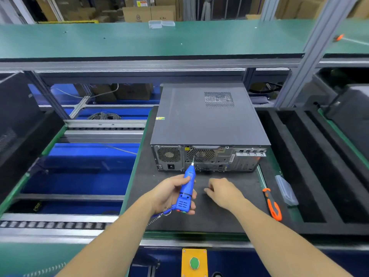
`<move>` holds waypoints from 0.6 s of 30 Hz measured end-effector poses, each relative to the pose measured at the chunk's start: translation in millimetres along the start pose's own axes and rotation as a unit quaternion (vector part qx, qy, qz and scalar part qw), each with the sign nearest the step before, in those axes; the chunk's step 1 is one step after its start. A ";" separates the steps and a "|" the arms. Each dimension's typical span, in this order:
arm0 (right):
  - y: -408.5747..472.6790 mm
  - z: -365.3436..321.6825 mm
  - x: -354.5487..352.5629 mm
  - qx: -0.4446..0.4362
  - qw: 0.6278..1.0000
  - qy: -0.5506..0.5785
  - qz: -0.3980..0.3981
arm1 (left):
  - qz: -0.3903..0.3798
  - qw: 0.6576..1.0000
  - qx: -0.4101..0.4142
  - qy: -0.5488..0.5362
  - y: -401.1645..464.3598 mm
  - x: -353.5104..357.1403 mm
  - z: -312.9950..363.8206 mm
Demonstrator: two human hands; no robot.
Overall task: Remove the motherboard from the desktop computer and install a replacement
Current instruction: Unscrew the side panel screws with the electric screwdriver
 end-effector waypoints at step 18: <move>-59.7 34.3 -81.1 -0.191 0.939 0.103 0.266 | 0.029 0.998 0.035 0.031 38.9 66.7 -1.3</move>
Point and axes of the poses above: each hand's wrist, its own y-axis towards the middle knuckle, its own x-axis out of the palm, z = x × y, the point moved 4 cm from there along y, towards the middle knuckle, and after that the axes turned 1 degree about y, right-handed, at the moved point
